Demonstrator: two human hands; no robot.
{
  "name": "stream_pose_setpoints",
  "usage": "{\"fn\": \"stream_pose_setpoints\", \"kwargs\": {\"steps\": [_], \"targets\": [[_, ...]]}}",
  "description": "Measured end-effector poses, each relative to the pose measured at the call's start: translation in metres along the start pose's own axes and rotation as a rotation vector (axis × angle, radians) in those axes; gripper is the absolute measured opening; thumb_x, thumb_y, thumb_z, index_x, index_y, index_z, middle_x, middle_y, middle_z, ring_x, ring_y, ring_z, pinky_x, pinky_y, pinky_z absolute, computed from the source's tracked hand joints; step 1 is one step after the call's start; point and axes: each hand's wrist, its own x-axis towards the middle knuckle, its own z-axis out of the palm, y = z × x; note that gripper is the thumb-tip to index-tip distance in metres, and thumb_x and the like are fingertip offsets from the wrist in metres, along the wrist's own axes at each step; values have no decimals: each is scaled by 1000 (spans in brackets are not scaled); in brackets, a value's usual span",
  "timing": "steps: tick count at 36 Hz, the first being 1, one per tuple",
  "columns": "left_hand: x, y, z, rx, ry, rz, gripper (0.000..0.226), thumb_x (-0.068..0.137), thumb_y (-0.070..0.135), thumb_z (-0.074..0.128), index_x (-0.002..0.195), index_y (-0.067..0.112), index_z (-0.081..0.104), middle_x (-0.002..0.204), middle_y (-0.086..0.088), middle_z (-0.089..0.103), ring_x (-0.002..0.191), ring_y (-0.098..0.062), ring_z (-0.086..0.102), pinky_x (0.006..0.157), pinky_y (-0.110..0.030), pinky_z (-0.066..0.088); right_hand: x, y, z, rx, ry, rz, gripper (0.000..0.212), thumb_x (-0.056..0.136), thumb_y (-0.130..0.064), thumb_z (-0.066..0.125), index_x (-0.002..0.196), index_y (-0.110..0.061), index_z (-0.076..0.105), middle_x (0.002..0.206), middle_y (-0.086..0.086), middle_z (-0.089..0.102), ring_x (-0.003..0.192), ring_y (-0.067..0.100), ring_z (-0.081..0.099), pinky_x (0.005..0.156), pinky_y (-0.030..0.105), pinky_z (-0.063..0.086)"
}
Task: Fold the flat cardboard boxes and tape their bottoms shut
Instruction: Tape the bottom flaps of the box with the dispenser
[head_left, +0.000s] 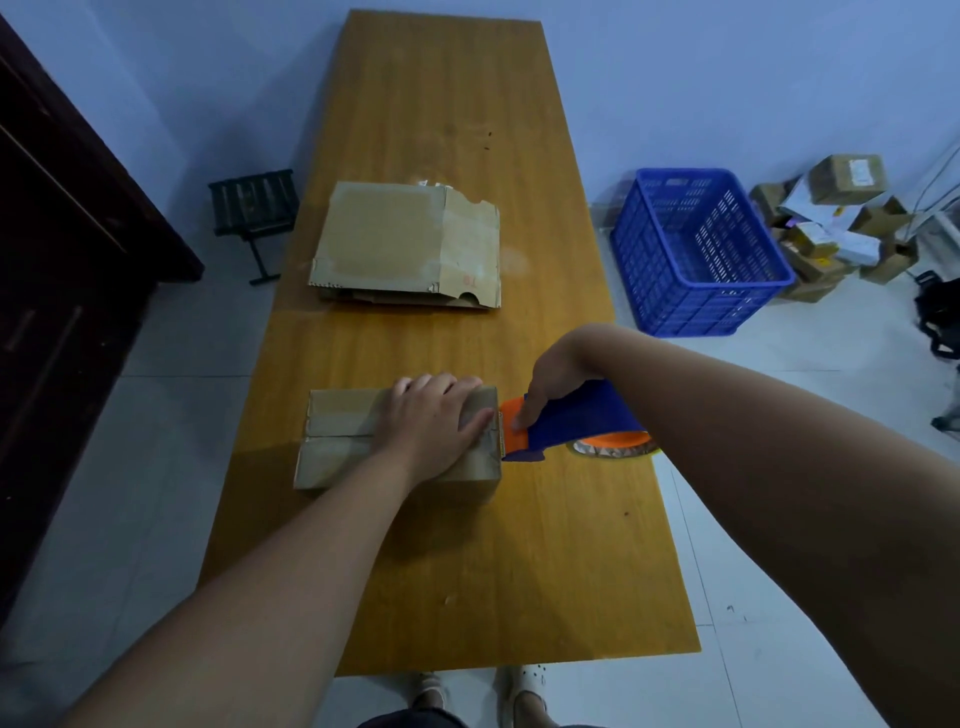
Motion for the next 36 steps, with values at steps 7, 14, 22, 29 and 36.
{"fn": "stream_pose_setpoints", "kwargs": {"steps": [7,14,22,29,36], "targets": [[0,-2,0,-7,-7,8,51,95,57,29,134,28,45,123,5,56,112,-14,49,100,-36,29,0,-9,4,-7,-1,11,37,91,-47,57,106,-14,51,93,4,57,82,21,55,65,31,43],[-1,-2,-1,29,-1,25,51,95,57,27,133,28,45,122,4,57,109,-15,51,96,-35,32,-3,-16,13,-8,56,32,39,94,-44,54,113,-12,43,90,5,52,80,22,51,63,31,41],[0,2,-5,0,-69,-28,50,96,55,26,139,30,37,133,5,48,120,-15,42,103,-36,24,30,13,70,-93,215,245,38,92,-40,51,120,-13,50,103,8,52,91,26,53,72,36,45],[9,13,-13,56,-223,-135,72,79,79,32,131,29,37,131,1,45,123,-22,39,108,-45,18,36,33,76,125,424,251,50,88,-58,50,110,-13,52,83,5,51,85,25,56,65,33,43],[13,44,-11,48,-278,-351,74,78,64,49,137,23,33,140,-8,37,133,-30,28,113,-56,1,30,33,85,320,609,209,69,84,-67,50,122,-9,43,94,7,56,83,25,57,62,32,45]]}}
